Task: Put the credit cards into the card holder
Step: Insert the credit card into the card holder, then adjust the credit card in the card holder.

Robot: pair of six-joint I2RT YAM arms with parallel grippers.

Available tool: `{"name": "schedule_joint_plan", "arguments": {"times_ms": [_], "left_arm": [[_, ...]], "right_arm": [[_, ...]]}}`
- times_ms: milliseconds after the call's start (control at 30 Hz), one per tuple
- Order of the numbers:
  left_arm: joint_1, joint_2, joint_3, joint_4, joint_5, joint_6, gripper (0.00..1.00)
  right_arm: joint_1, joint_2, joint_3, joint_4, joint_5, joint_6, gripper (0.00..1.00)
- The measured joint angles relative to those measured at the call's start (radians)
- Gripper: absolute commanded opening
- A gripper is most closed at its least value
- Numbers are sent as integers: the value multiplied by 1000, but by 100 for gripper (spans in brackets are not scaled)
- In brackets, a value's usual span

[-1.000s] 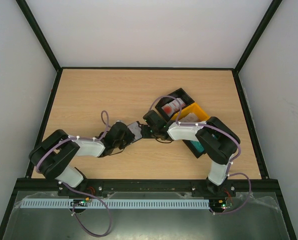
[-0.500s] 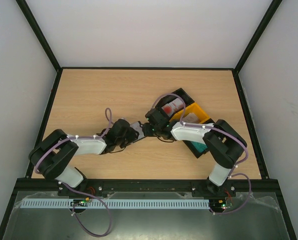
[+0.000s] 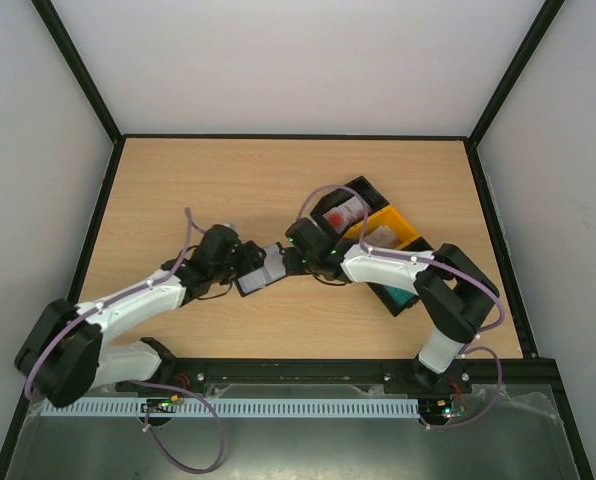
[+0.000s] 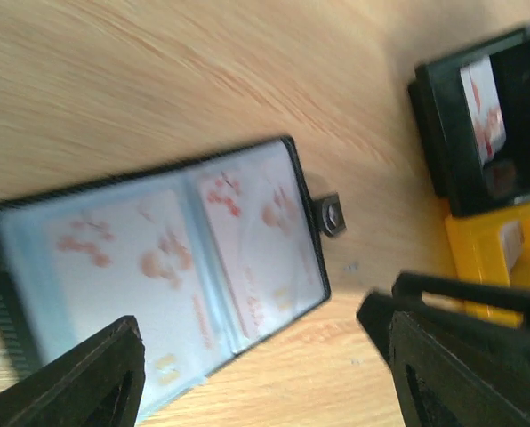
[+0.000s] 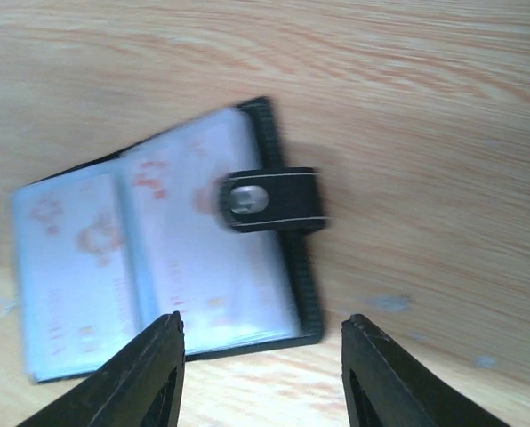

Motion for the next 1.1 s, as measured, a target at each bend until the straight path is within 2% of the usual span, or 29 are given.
{"name": "schedule_joint_plan", "arguments": {"times_ms": [100, 233, 333, 500, 700, 933, 1100], "left_arm": [[81, -84, -31, -32, 4, 14, 72], [177, -140, -116, -50, 52, 28, 52], [221, -145, -182, -40, 123, 34, 45], [243, -142, -228, 8, 214, 29, 43], [248, -101, -230, 77, 265, 31, 30], [249, -68, -230, 138, 297, 33, 29], [250, -25, -230, 180, 309, 33, 29]], "right_arm": [[60, 19, 63, -25, 24, -23, 47], [124, 92, 151, -26, 29, -46, 38], [147, 148, 185, -24, 15, -57, 33], [146, 217, 211, -24, -14, -64, 33], [145, 258, 226, -20, -35, -72, 33], [145, 269, 228, -20, -16, -76, 18], [135, 270, 220, -9, -11, -57, 14]]}}
